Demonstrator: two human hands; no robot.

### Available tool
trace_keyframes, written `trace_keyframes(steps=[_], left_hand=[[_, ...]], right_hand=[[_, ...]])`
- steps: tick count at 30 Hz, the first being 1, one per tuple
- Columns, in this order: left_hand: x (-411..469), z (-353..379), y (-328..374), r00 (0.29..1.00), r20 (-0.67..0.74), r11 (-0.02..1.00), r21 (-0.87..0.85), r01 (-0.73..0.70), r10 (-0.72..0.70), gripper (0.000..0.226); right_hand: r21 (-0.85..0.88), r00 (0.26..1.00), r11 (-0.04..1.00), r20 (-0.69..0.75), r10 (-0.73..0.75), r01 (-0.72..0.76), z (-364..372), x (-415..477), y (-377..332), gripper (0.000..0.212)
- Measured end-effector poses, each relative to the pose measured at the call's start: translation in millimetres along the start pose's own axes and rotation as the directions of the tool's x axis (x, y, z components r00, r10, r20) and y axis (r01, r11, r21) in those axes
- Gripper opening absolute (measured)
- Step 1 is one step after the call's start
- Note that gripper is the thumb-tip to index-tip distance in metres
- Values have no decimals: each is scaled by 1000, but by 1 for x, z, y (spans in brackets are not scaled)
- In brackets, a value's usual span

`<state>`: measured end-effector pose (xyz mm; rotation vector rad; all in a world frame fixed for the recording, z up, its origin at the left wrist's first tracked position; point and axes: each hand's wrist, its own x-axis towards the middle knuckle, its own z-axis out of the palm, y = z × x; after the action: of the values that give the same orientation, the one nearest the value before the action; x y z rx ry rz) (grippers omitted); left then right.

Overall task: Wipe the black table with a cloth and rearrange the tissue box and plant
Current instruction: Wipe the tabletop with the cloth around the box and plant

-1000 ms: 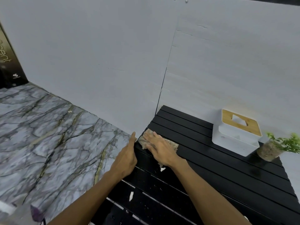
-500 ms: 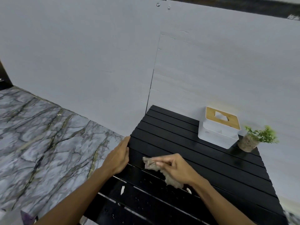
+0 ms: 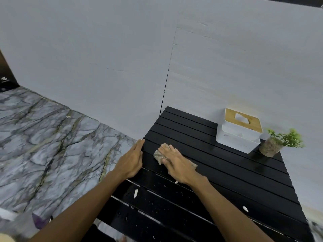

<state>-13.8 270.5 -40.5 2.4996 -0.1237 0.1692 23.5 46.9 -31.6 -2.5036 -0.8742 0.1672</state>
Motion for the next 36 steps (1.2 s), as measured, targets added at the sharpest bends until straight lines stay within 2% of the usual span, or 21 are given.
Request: trace_keyframes(steps=[3, 5, 7, 10, 12, 14, 17, 19, 22, 25, 28, 30, 31, 33, 36], left_hand=[[-4, 0, 0, 1000, 12, 1000, 5, 16, -16, 51], [-6, 0, 2, 1000, 12, 1000, 11, 24, -24, 50], [-9, 0, 4, 1000, 6, 1000, 26, 14, -14, 50], [-10, 1, 4, 1000, -1, 999, 51, 4, -4, 50], [-9, 2, 2, 1000, -1, 999, 50, -1, 1, 49], [-8, 2, 1, 1000, -5, 999, 38, -4, 4, 48], [-6, -1, 0, 1000, -4, 1000, 21, -12, 12, 47], [-4, -4, -3, 999, 47, 1000, 5, -4, 4, 48], [-5, -10, -8, 994, 97, 991, -122, 53, -42, 47], [-4, -19, -7, 972, 113, 868, -436, 236, -208, 45], [-3, -24, -6, 948, 142, 710, -633, 309, -286, 58], [-1, -25, -5, 944, 171, 616, -722, 315, -282, 71], [-2, -27, -1, 944, 177, 591, -743, 314, -279, 64], [-2, -30, 7, 951, 145, 567, -775, 280, -272, 28], [-2, -34, 13, 952, 131, 592, -757, 276, -276, 38]], right_hand=[[54, 984, 989, 104, -144, 139, 4, -14, -10, 47], [139, 981, 979, 104, -166, 151, 8, -21, -9, 45], [257, 998, 964, -45, -51, 61, 6, -17, -7, 42], [358, 940, 931, -288, 186, -74, -5, 6, -6, 39], [322, 909, 929, -306, 283, -181, -11, 28, -8, 40], [256, 908, 924, -238, 346, -285, -8, 46, -7, 44], [31, 948, 961, -155, 278, -276, 7, 57, -13, 56], [26, 962, 974, -155, 226, -225, 13, 54, -15, 60], [6, 953, 967, -166, 254, -256, 16, 44, -12, 64], [-76, 946, 950, -142, 290, -303, 19, 44, -16, 59], [-62, 963, 965, -108, 246, -253, 23, 50, -31, 55], [-72, 983, 982, -76, 168, -173, 28, 49, -40, 55], [-78, 991, 989, -59, 121, -125, 31, 47, -44, 55], [-80, 999, 996, -17, 34, -35, 36, 41, -50, 54], [-62, 997, 996, 48, -56, 59, 38, 30, -59, 61]])
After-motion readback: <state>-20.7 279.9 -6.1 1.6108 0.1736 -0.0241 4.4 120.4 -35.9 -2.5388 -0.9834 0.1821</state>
